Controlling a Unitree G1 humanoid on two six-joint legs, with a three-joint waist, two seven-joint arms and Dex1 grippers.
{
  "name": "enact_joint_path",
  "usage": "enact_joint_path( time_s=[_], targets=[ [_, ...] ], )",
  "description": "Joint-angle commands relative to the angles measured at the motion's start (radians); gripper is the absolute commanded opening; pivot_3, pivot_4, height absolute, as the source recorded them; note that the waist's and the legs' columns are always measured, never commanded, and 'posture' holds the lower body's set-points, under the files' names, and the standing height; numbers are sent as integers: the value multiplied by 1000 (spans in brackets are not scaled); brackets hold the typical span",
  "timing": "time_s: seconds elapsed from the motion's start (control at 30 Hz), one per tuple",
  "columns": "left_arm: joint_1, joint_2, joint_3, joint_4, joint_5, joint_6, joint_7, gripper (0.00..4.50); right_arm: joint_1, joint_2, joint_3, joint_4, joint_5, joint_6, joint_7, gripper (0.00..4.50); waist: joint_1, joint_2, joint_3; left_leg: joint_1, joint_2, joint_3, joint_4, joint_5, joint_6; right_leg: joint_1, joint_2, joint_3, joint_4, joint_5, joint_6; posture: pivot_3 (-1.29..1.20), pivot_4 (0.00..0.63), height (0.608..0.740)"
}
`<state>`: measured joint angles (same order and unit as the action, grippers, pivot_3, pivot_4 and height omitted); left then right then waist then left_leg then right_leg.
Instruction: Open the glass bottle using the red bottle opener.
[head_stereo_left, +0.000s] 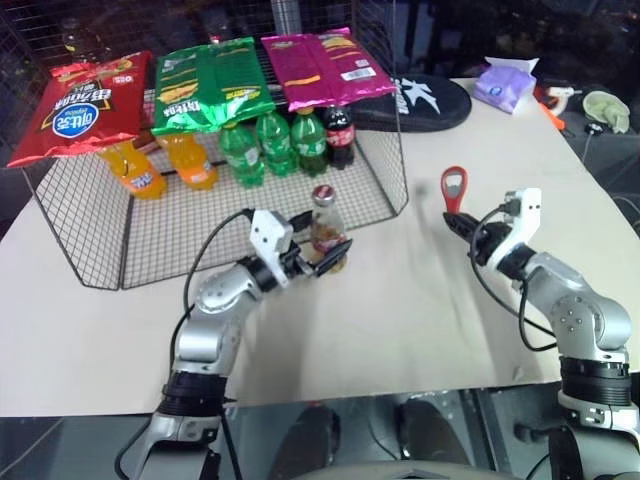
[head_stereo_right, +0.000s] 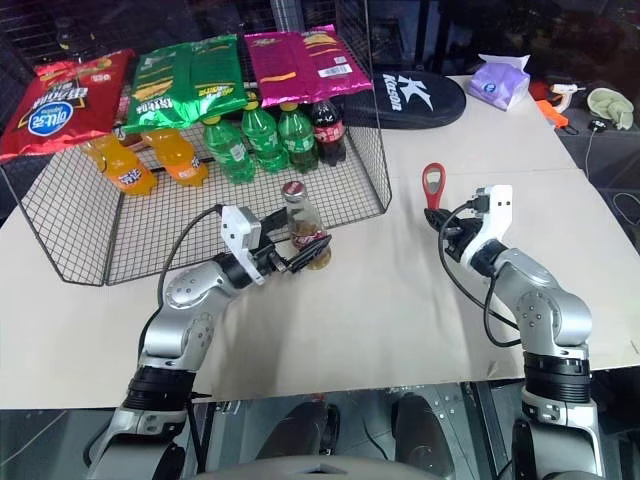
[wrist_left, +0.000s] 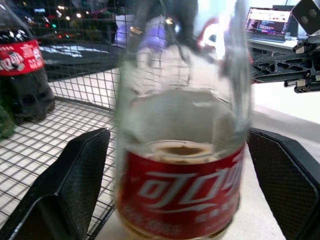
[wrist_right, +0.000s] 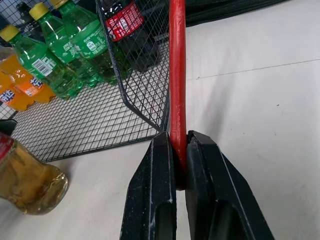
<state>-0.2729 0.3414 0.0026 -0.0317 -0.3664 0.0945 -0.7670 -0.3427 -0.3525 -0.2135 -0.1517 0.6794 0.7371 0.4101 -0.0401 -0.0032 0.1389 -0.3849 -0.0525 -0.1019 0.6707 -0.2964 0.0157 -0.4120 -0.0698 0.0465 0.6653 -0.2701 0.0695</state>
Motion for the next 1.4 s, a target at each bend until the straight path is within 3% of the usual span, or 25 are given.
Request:
enact_joint_path(
  time_s=[0.03,0.93,1.1,1.13,1.27,1.4],
  targets=[
    [-28,-1,36,-72,-44,-12,5,4491,-14,-2,-15,-15,4,-23,9,0,0,0,0,0,0,0,0,0,0,0,0,0,0,0,0,0,150,740],
    [-86,-7,15,-86,-100,40,-50,4491,-20,21,1,-11,-12,-27,14,0,-1,0,0,0,0,0,0,0,0,0,0,0,0,0,0,0,150,740],
    [-78,-17,9,-86,-95,36,-43,2354,-27,26,19,-33,-16,-30,16,0,-1,0,0,0,0,0,0,0,0,0,0,0,0,0,0,0,150,740],
    [-76,-18,10,-88,-95,36,-42,2127,-31,27,25,-44,-17,-30,16,0,-1,0,0,0,0,0,0,0,0,0,0,0,0,0,0,0,150,740],
    [-70,-17,9,-86,-87,29,-40,2138,-66,5,103,-86,-104,-96,36,0,-1,0,0,0,0,0,0,0,0,0,0,0,0,0,0,0,150,740],
    [-66,-12,5,-79,-72,22,-38,2138,-120,6,253,-105,-288,-270,46,0,-2,0,0,0,0,0,0,0,0,0,0,0,0,0,0,0,150,740]
  ],
)
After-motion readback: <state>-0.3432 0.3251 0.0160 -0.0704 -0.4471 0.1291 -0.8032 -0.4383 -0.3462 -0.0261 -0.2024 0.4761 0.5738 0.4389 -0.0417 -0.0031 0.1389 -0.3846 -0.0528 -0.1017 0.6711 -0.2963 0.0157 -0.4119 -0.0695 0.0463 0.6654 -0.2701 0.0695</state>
